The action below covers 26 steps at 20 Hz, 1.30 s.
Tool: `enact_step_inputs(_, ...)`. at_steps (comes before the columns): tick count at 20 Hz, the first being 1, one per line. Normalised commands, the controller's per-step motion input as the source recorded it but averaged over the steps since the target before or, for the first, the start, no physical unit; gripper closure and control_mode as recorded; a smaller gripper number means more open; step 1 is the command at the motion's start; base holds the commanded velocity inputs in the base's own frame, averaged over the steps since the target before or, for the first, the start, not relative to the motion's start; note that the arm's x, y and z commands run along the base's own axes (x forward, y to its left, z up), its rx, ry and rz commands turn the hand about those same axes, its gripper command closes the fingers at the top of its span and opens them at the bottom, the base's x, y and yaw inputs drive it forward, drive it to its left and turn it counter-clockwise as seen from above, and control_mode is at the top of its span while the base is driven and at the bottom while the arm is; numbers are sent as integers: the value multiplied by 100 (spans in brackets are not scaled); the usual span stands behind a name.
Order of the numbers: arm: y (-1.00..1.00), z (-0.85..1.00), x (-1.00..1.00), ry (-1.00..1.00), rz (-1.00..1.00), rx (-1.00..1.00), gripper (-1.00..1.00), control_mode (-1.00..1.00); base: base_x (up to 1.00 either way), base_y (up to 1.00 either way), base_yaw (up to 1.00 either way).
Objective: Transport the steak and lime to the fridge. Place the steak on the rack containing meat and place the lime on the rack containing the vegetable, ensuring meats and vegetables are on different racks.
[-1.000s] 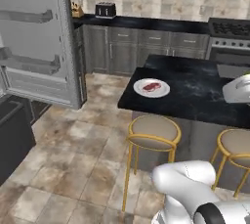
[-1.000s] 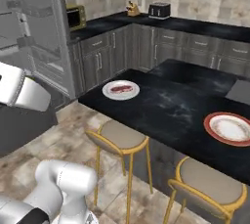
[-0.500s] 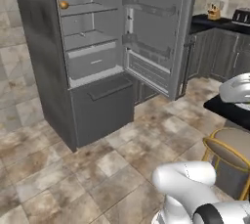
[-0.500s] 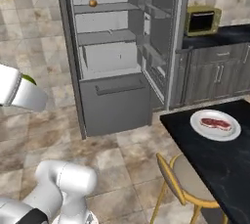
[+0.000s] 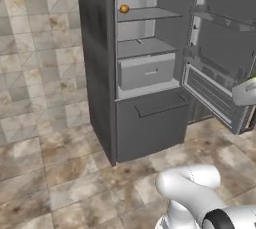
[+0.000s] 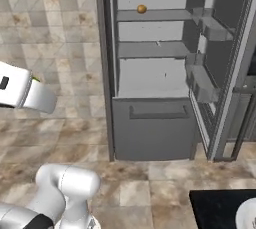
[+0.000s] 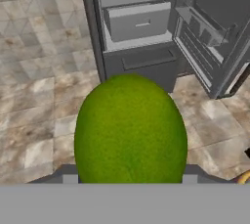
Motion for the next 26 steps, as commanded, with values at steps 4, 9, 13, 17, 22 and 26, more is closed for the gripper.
enact_step_inputs(4, 0, 0, 0, 0, 0, 0, 100, 100, 100, -29, 9)
enact_step_inputs(9, 0, 0, 0, 0, 0, 0, 100, 100, 100, 53, 0)
enact_step_inputs(13, 0, 0, 0, 0, 0, 0, 100, 100, 100, 10, 0)
enact_step_inputs(17, 0, 0, 0, 0, 0, 0, 100, 100, 83, -24, 6)
enact_step_inputs(22, 0, 0, 0, 0, 0, 0, 100, 100, 76, -7, 3)
enact_step_inputs(26, 0, 0, 0, 0, 0, 0, 100, 100, 49, -39, 1)
